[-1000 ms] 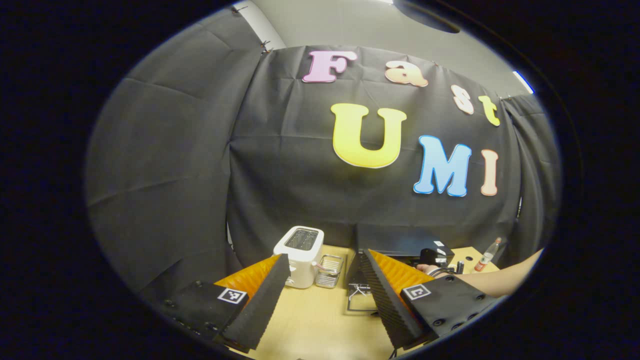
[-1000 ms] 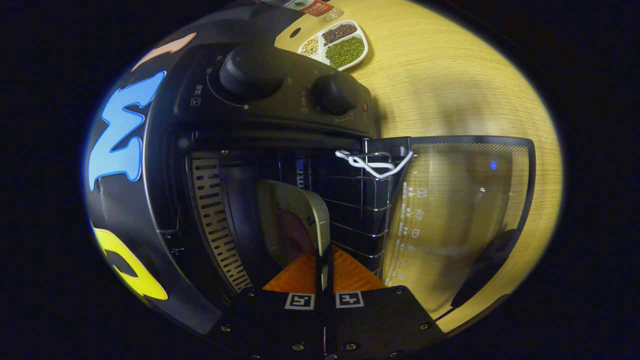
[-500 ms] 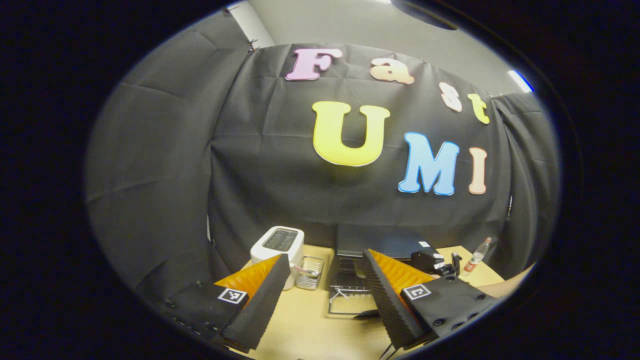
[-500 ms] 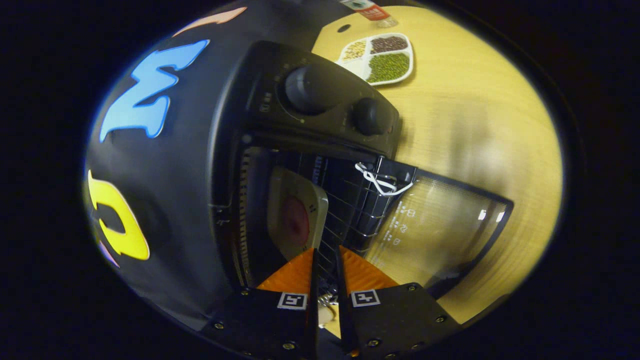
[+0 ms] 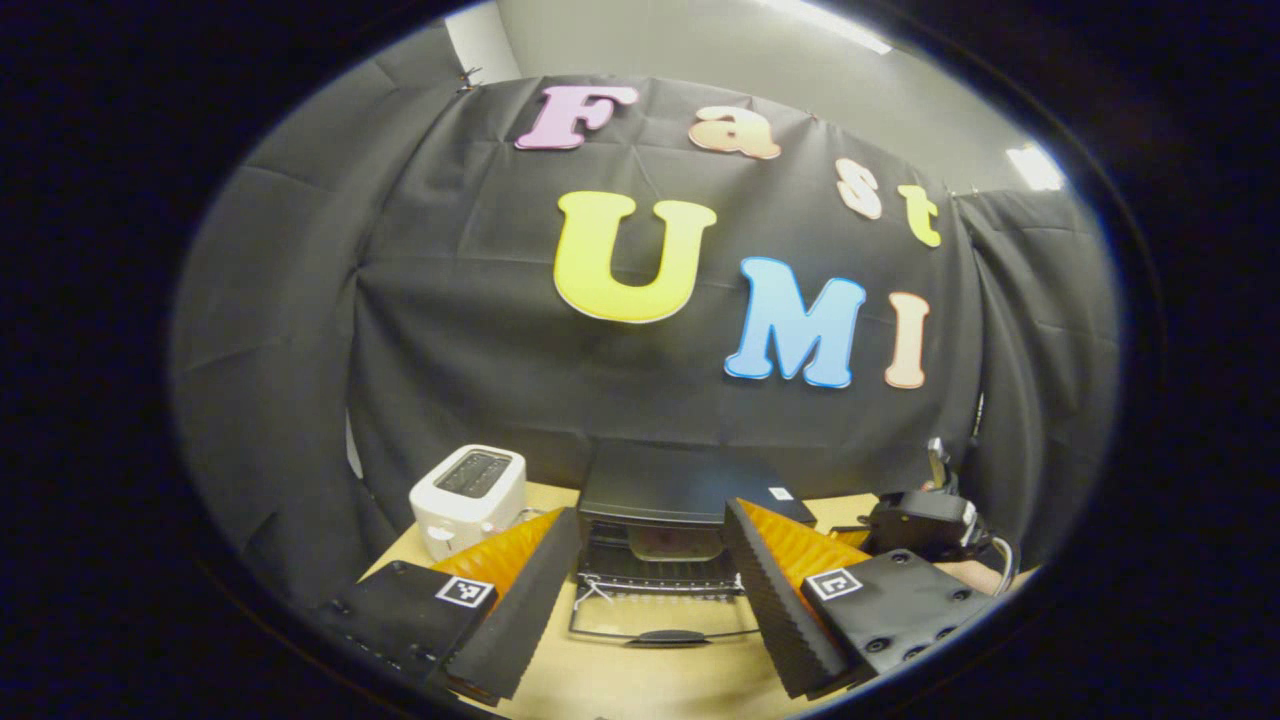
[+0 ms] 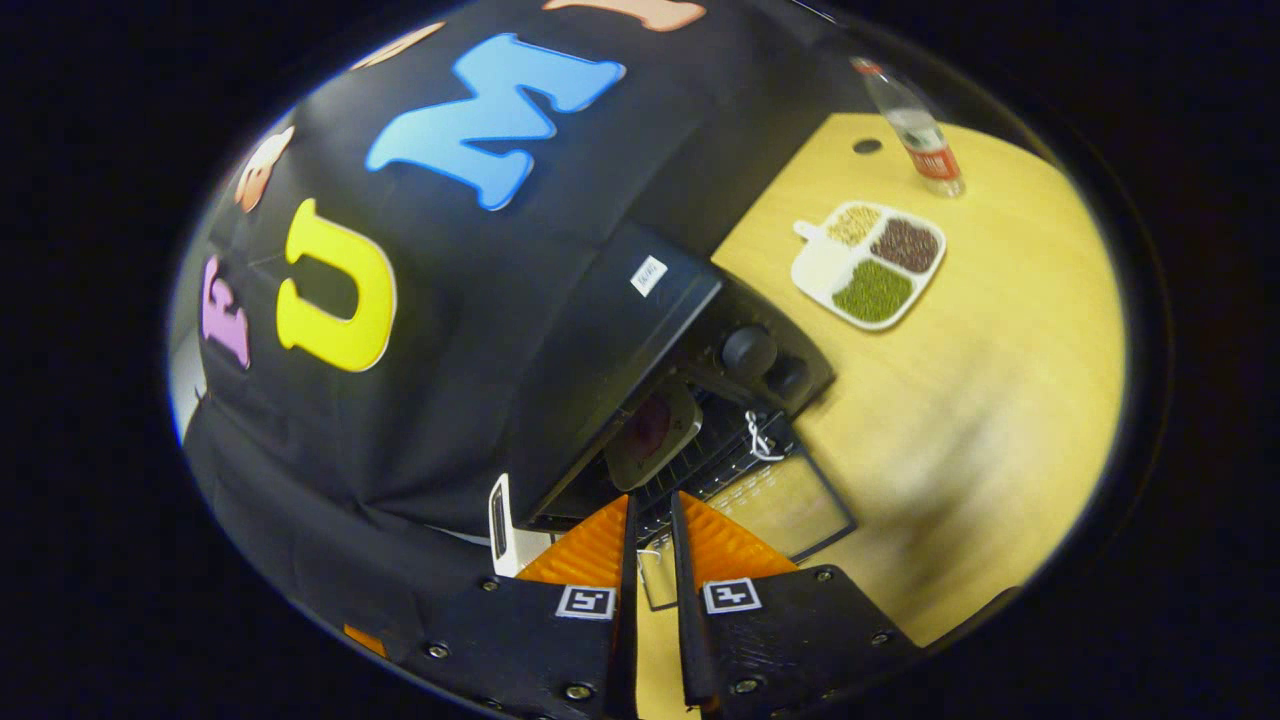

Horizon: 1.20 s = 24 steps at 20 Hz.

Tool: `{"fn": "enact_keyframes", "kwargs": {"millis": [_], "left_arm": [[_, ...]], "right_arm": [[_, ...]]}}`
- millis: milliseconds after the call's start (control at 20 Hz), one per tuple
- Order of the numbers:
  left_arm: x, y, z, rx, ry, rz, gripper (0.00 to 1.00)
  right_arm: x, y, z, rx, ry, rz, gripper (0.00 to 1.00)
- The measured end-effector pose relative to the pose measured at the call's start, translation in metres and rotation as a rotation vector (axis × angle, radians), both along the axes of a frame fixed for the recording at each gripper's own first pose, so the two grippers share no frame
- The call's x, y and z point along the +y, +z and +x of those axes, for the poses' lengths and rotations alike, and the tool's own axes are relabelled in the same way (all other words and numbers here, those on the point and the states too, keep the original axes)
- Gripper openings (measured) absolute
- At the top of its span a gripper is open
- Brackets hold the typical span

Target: Open the electric oven with the left hand, put the food in, and close the electric oven.

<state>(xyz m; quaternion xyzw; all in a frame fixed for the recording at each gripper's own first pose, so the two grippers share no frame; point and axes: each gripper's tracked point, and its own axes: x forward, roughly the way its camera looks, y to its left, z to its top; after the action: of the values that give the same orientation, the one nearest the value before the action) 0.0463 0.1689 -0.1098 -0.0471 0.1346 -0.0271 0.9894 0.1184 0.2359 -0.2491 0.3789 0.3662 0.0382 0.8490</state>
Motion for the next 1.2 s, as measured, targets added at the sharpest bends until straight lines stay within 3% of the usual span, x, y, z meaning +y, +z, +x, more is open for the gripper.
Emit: {"fn": "enact_keyframes", "kwargs": {"millis": [150,250,450,600,700,800,1000,1200], "left_arm": [[-0.035,0.005,0.006,-0.011,-0.055,0.014,1.0],[-0.059,0.013,0.009,-0.028,-0.087,0.023,1.0],[-0.106,0.042,0.013,-0.093,-0.122,0.018,0.97],[-0.127,0.058,0.012,-0.161,-0.113,0.024,0.94],[-0.138,0.053,0.009,-0.158,-0.111,0.033,1.0],[-0.146,0.043,0.008,-0.126,-0.111,0.034,0.98],[-0.152,0.022,0.006,-0.06,-0.137,0.043,1.0],[-0.15,-0.024,0.008,0.088,-0.139,0.043,1.0]], "right_arm": [[-0.044,0.045,-0.013,-0.174,0.096,-0.228,0.18],[-0.072,0.084,-0.02,-0.297,0.116,-0.355,0.18],[-0.117,0.164,-0.028,-0.564,0.066,-0.566,0.18],[-0.145,0.209,-0.053,-0.721,0.022,-0.631,0.17],[-0.154,0.209,-0.065,-0.725,0.031,-0.63,0.45],[-0.173,0.2,-0.071,-0.692,0.019,-0.653,0.75],[-0.187,0.195,-0.064,-0.667,0.005,-0.659,0.75],[-0.19,0.192,-0.062,-0.662,0.019,-0.674,0.75]]}}
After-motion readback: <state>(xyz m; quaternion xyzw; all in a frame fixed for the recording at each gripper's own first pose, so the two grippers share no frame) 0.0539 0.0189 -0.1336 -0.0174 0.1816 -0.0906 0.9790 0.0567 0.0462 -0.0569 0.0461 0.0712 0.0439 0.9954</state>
